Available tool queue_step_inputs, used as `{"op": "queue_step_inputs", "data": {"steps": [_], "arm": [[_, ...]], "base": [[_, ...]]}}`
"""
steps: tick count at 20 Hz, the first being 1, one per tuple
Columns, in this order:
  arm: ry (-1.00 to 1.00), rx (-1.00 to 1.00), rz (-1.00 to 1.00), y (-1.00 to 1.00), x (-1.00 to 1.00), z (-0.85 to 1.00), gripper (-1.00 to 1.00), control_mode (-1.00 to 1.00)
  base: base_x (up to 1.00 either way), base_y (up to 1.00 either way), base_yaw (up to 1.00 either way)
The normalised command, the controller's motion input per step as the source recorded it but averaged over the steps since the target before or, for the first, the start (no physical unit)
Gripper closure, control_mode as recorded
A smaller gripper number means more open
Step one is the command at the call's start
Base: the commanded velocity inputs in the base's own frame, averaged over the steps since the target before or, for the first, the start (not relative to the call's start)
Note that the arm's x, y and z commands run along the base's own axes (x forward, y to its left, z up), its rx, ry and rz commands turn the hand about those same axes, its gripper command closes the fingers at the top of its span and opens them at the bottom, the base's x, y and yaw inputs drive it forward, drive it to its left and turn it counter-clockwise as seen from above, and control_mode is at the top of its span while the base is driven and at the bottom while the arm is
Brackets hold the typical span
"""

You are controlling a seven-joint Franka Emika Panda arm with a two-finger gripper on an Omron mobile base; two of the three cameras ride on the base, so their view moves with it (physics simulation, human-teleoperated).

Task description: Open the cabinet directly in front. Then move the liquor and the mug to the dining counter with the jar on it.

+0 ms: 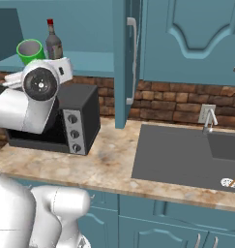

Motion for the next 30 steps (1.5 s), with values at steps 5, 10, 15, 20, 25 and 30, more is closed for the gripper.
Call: {"op": "queue_step_inputs", "data": {"steps": [5,10,15,20,25,30], "arm": [[-0.12,0.0,0.25,0.0,-1.0,0.0,1.0,-1.0],[-0.17,0.0,0.25,0.0,-1.0,0.0,1.0,-1.0],[-0.11,0.0,0.22,0.0,-1.0,-0.05,1.0,-1.0],[-0.01,0.0,0.11,0.0,-0.91,-0.11,1.0,-1.0],[0.0,0.0,0.0,0.0,-0.45,-0.13,1.0,-1.0],[0.0,0.0,0.0,0.0,-0.21,-0.01,1.0,-1.0]], "base": [[0.0,0.0,0.0],[0.0,0.0,0.0],[0.0,0.0,0.0],[0.0,0.0,0.0],[0.0,0.0,0.0],[0.0,0.0,0.0]]}}
